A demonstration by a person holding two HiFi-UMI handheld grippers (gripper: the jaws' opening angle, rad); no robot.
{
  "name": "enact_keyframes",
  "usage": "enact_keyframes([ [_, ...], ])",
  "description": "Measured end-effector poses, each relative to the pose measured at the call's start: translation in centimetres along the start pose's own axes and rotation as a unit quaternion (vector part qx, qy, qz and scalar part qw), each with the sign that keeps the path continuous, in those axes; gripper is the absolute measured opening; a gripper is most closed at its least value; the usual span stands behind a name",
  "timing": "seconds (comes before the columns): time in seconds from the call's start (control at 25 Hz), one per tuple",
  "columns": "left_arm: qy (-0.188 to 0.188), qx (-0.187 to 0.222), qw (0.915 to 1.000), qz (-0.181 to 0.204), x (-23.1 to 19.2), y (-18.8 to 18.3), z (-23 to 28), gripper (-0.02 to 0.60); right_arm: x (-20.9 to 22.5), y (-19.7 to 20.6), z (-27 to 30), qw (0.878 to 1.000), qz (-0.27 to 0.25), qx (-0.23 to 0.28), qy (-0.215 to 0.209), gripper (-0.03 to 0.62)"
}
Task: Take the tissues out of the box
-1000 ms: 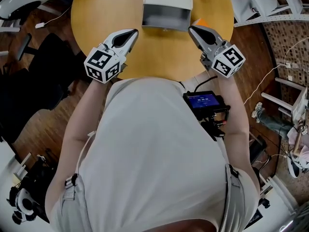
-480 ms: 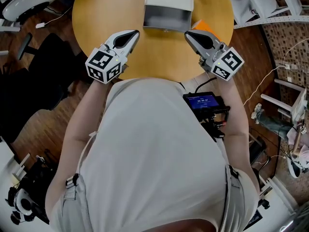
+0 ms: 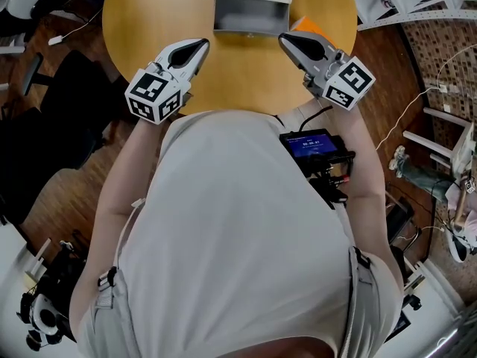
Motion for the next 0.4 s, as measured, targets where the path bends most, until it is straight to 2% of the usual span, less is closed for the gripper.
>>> enact_keyframes([
  [0.4, 0.002, -0.003, 1.0, -0.001, -0.01, 0.15, 0.1, 0.0, -0.09, -0.02, -0.01, 1.0, 0.0, -0.003, -0.008, 0.0],
])
Point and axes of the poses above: the fingertips, and each gripper's own axes: z forward along the fingers, x to its right, y out of its underside, the point moved 3 cm from there along -z, backward along the fingers, and after that the axes turned 3 degrees about -z, right-handed, at the moved point
